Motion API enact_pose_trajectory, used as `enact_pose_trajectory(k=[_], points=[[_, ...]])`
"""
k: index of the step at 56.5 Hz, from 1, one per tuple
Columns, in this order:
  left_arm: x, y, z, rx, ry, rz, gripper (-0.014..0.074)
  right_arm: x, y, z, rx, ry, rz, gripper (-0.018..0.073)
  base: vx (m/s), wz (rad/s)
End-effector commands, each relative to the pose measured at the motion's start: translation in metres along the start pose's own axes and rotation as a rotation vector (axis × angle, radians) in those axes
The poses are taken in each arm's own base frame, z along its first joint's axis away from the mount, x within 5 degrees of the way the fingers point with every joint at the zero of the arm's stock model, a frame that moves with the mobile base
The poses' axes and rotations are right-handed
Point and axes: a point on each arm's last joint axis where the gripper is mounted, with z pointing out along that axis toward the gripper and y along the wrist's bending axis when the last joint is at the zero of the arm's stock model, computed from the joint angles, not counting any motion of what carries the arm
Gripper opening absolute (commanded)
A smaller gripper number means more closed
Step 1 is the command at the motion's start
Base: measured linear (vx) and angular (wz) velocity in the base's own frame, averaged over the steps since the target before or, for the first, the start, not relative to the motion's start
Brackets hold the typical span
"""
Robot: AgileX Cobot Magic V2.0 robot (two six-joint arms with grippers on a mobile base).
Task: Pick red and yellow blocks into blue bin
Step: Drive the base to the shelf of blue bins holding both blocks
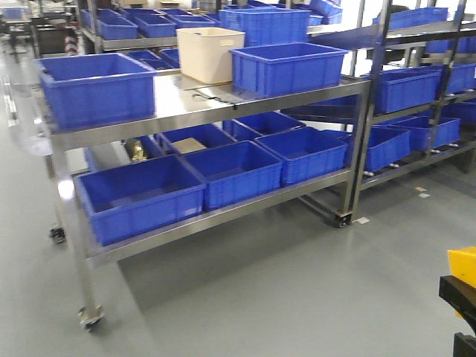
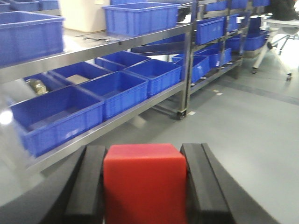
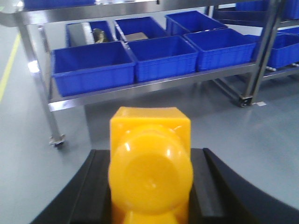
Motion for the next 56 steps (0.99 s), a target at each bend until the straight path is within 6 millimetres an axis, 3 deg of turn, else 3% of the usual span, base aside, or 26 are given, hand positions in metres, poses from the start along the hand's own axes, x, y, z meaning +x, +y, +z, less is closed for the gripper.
enact_pose_trajectory(k=[1, 56], points=[[-0.0142, 0.0012, -0.0025, -0.014, -0.096, -0.018, 0.0002, -0.0177, -0.0015, -0.0052, 0.017, -0.122, -0.007, -0.001, 0.5, -0.32], [-0.0142, 0.0012, -0.0025, -0.014, -0.096, -0.018, 0.0002, -0.0177, -0.0016, -0.0052, 0.017, -0.122, -0.007, -0.001, 0.52, -0.41]])
